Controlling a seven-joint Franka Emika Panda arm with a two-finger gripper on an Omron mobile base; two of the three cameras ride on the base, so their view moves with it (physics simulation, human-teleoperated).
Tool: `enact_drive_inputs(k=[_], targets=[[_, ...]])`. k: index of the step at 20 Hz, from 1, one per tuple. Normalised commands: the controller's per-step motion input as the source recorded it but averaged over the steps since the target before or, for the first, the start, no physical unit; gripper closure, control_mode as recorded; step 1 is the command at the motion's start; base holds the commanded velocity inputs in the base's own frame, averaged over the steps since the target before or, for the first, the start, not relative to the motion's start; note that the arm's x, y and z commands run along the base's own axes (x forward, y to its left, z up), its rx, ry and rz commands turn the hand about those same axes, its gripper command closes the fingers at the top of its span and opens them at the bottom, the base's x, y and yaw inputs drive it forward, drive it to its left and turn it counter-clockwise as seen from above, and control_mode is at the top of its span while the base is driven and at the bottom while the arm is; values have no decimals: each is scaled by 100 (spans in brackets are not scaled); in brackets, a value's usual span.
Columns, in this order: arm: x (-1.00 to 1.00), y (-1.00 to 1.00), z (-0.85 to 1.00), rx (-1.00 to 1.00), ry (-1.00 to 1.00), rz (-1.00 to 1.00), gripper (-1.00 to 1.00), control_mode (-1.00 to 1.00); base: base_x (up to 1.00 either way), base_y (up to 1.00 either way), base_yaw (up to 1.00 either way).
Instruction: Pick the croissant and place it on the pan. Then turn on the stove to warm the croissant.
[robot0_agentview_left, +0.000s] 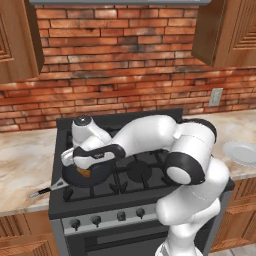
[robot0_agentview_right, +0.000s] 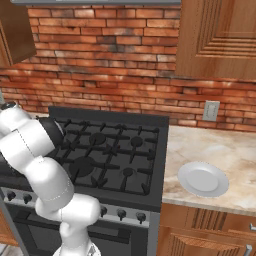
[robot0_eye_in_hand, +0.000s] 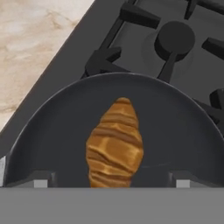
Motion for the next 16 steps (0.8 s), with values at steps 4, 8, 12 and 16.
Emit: enact_drive_inputs(k=[4,8,12,16], targets=[[-63,20,39,0,-23,1,-100,-100,0,0,0],[-78,35,31,0,-26,2,-100,-100,0,0,0],[-73,27,19,0,-25,2,-100,-100,0,0,0],[-78,6,18,0,-25,0,-100,-100,0,0,0]])
